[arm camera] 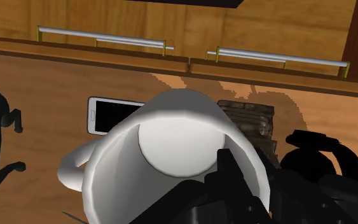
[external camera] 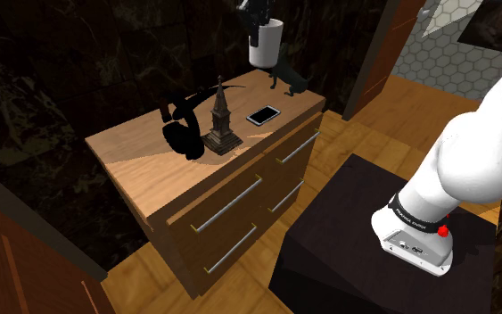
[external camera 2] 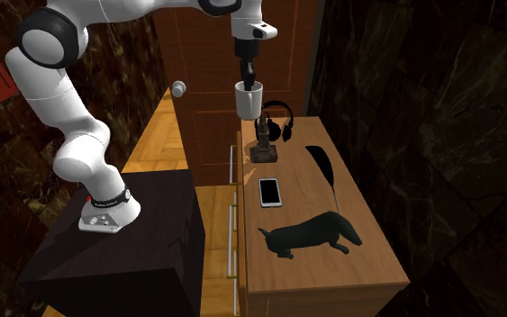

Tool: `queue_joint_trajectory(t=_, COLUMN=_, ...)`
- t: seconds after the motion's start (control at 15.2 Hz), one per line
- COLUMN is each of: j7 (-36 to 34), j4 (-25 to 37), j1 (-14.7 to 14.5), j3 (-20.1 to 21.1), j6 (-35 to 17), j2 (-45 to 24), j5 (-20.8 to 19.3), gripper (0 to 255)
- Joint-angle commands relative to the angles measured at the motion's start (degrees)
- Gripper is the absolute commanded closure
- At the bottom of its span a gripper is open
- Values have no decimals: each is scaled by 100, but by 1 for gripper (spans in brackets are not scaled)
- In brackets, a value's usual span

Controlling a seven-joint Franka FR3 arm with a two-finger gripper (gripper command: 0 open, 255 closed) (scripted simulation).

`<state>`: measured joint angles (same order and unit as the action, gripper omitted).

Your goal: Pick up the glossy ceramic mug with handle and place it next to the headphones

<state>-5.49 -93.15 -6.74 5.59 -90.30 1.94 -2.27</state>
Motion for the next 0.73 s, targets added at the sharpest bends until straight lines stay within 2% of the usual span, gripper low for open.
queue_joint_trajectory(t=0.0, j7=-283, j4=272, j1=-132, j3=144, j6=56, j2=-226, j5=-18, gripper=255)
queue_joint_trajectory(t=0.66, j7=-1628, j4=1584, j1=-904, j3=762, j6=420, j2=-1254, j5=-225, gripper=255)
